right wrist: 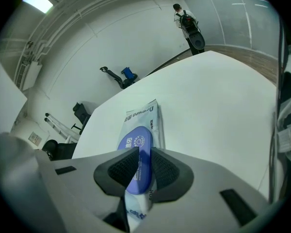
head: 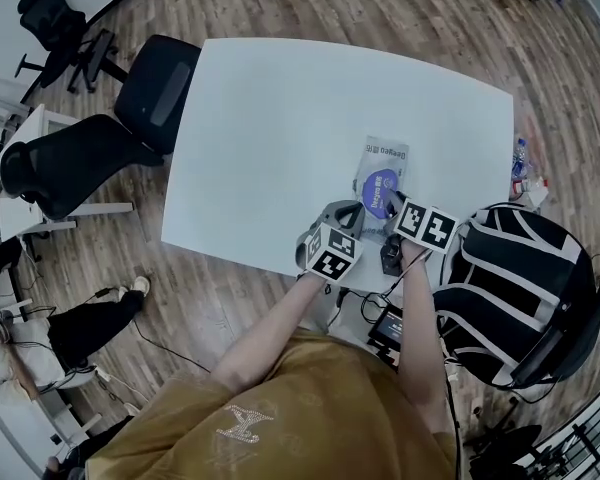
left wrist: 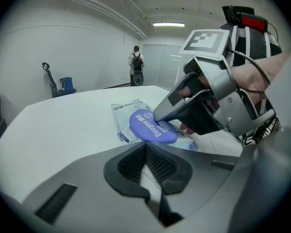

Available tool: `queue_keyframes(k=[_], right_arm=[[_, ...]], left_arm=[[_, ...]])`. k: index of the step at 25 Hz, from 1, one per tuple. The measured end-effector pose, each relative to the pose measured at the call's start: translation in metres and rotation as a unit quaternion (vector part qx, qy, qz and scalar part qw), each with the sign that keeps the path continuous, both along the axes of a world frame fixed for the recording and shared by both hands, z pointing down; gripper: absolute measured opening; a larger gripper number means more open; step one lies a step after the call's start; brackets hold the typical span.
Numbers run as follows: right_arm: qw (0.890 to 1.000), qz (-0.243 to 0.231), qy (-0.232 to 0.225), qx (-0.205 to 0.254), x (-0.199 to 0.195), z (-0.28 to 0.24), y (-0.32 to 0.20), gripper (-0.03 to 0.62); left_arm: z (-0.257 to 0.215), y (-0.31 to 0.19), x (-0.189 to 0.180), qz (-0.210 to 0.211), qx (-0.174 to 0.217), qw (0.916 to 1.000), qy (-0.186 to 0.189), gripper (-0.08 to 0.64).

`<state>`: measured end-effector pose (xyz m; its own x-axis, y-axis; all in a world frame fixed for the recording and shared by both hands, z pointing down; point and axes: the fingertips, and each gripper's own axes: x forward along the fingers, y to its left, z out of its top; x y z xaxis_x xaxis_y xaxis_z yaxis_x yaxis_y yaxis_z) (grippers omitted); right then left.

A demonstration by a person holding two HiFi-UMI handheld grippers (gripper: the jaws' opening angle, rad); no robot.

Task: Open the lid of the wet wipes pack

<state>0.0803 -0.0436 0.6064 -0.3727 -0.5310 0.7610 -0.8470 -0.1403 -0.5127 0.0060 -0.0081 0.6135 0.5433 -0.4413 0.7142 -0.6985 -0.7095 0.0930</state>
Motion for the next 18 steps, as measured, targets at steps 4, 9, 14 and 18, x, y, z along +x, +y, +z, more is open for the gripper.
queue_keyframes(k=[4,9,14,18], right_arm=[[1.0,0.005,-0.018,-0.006,0.0023,0.0006,0.0001,0.078],[0.999,0.01,-0.03,-0.009,0.0002,0.0007,0.0016,0.069],[0.999,0.015,-0.041,-0.01,0.0033,0.0006,-0.0001,0.064],[0.999,0.021,-0.047,-0.01,0.0036,0.0013,0.0017,0.061]], left_arm=[[-0.0012,-0.0003,0.0011,0.003,0.015,0.9999,-0.005,0.006],[-0.0006,0.0018,-0.0023,0.003,0.01,0.9999,-0.007,0.006],[-0.0005,-0.0002,-0.0004,0.003,0.013,0.9999,-0.007,0.006],[-0.0002,0.0011,-0.0002,0.002,0.015,0.9999,-0.008,0.006]])
